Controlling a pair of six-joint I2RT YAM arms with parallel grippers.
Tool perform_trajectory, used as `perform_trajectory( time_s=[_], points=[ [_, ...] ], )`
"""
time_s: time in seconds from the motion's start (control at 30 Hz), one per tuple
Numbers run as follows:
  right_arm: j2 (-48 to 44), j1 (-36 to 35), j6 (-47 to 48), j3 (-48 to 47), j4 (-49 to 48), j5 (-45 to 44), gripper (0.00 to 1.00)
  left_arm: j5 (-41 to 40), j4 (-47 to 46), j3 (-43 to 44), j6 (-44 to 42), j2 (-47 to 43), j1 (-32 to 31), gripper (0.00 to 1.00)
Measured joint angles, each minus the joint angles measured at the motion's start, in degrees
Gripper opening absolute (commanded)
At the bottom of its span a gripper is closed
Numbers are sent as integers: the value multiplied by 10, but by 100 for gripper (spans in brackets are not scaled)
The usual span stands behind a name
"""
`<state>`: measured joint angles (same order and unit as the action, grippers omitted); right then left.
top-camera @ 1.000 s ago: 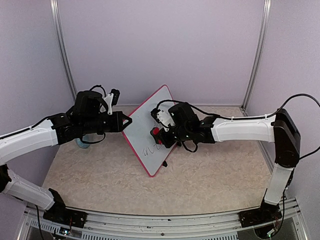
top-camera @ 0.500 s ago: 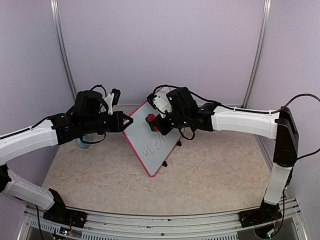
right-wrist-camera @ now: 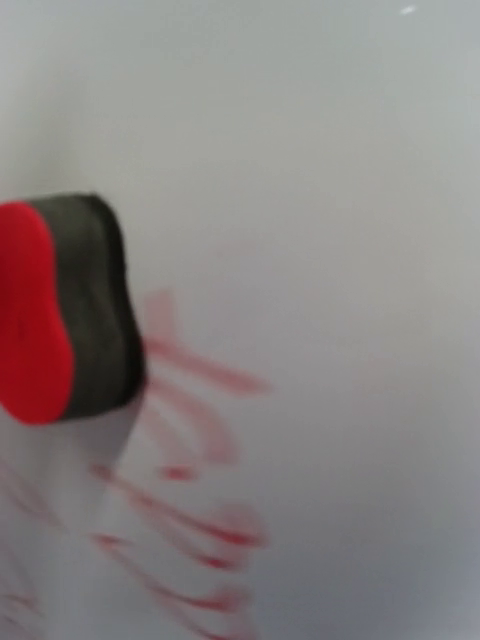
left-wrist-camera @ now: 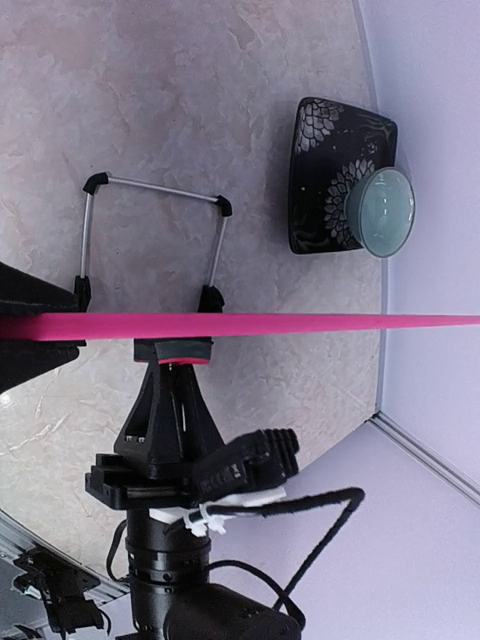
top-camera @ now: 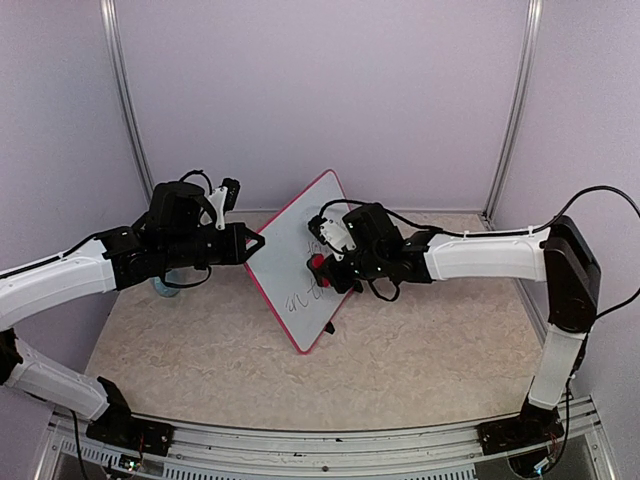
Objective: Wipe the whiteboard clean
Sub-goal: Erase the whiteboard at the center of the board.
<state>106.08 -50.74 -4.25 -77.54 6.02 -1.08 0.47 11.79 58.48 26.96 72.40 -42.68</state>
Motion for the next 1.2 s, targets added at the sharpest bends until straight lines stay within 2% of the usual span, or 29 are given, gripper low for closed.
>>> perform_trajectory(
  time_s=[0.27,0.43,0.67,0.8,0.93,1.07,1.2],
  points=[
    [0,5,-3,5,21,5,0,5,-2,0,0,0,0,0],
    [14,7,5,-65,75,7,0,4,-2,0,0,0,0,0],
    [19,7,16,-126,69,8,0,5,-2,0,0,0,-1,0],
    [17,7,14,-106,41,9,0,1,0,0,0,0,0,0],
    [7,8,5,-46,11,9,0,0,0,0,0,0,0,0],
    [5,12,-3,3,5,8,0,0,0,0,0,0,0,0],
    [5,13,-8,12,6,9,0,1,0,0,0,0,0,0]
  ],
)
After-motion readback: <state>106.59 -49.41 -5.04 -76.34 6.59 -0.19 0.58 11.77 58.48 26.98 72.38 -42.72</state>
